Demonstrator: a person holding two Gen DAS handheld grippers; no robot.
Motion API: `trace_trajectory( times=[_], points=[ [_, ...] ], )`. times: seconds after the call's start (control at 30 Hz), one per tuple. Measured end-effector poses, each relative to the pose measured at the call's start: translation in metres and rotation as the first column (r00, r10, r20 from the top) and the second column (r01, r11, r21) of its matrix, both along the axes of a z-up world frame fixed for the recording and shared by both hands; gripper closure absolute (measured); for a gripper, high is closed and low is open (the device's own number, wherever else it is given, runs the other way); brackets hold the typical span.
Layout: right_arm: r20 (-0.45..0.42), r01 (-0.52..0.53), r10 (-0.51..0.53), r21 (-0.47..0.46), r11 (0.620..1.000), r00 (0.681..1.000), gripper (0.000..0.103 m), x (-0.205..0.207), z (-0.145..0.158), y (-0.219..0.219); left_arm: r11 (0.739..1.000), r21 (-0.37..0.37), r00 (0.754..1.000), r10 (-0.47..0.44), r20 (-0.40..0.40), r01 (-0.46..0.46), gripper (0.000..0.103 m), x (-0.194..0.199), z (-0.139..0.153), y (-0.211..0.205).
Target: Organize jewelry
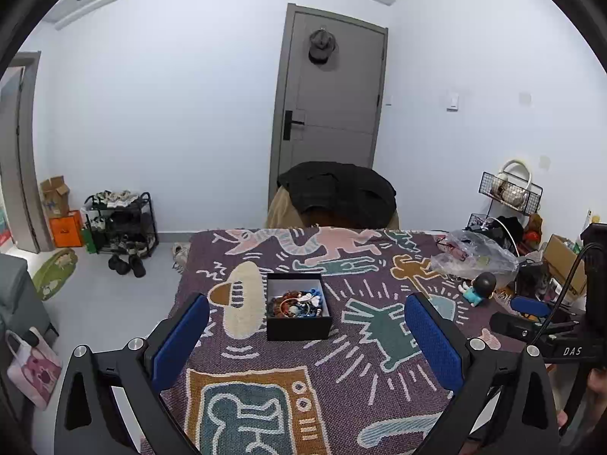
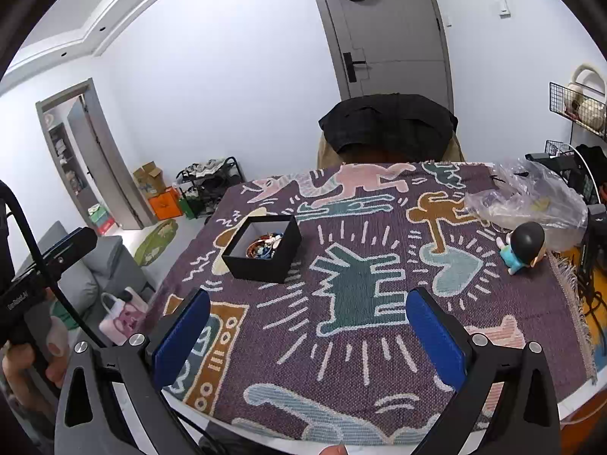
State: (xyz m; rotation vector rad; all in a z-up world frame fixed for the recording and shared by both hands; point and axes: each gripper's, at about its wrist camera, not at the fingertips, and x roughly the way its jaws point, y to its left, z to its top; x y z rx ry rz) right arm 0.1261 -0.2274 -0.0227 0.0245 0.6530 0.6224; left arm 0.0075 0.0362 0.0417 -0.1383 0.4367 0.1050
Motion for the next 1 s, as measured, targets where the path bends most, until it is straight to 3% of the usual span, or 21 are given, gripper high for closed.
trace_trajectory(
  times=[1.0],
  points=[
    [-0.007, 0.007, -0.007, 0.0, 1.0, 1.0, 0.0, 0.0006, -0.0014, 0.005, 1.0, -0.006, 1.0, 0.0, -0.003, 0.0, 0.0, -0.0045, -0.0076, 0.0055]
  ],
)
